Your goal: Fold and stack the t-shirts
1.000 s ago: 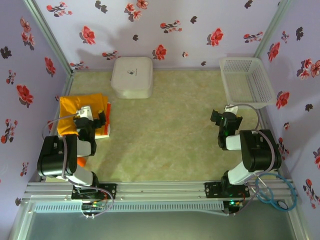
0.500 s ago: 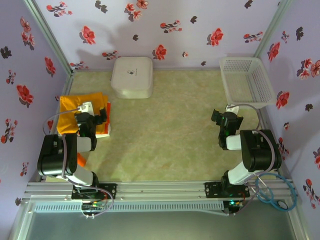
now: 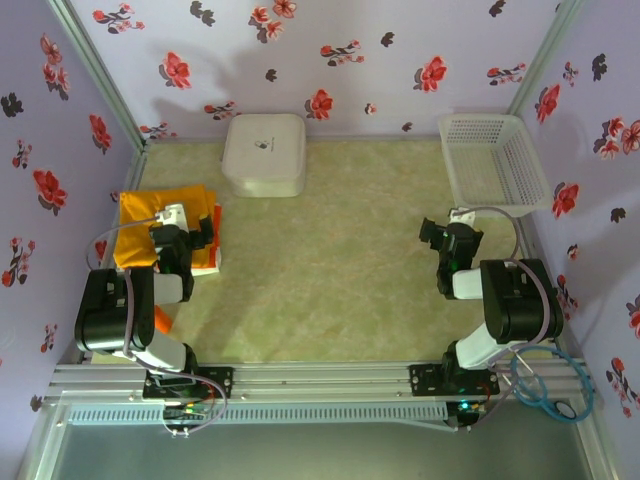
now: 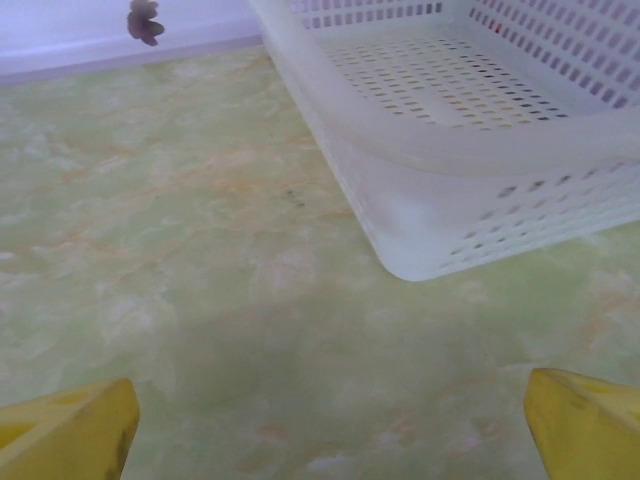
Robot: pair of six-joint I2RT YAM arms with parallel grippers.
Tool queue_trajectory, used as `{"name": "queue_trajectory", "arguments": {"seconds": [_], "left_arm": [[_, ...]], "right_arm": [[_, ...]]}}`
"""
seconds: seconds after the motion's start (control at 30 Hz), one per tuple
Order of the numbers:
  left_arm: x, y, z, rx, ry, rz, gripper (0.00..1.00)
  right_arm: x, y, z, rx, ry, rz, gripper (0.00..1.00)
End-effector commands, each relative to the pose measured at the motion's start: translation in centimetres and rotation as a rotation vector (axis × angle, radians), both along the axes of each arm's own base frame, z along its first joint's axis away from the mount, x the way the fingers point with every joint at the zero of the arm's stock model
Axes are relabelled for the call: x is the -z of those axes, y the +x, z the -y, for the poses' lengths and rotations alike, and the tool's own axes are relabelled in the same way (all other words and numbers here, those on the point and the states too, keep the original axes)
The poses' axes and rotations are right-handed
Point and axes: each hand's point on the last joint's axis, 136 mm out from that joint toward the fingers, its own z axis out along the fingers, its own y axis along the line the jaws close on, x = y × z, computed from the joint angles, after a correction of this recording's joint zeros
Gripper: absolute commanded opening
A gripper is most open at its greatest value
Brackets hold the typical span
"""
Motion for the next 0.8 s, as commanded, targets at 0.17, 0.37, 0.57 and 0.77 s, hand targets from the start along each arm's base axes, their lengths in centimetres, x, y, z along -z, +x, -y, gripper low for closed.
{"name": "queue_trajectory", "arguments": {"seconds": [0.17,0.37,0.57,0.77], "left_arm": [[0.83,0.08,0.22,0.005,0.015,-0.035,1.00],[0.82,0.08,0.24,0.005,0.015,-0.035,1.00],[0.83,0.08,0.21,0.005,0.014,-0.036,1.00],[0.79,0.09,0.23,0.005,0.015,-0.034,1.00]], "right_arm": [[-0.97,0.77,-0.29,-0.029,-0.003,0.027,0.99],[-1.04,0.78,-0.24,-0.027,-0.007,0.028,0.99],[-1.00,0.80,-0.26,-0.028,-0.006,0.027,0.99],[-1.10,0.71,-0.08,-0.017,-0.006,0.032,0.99]]}}
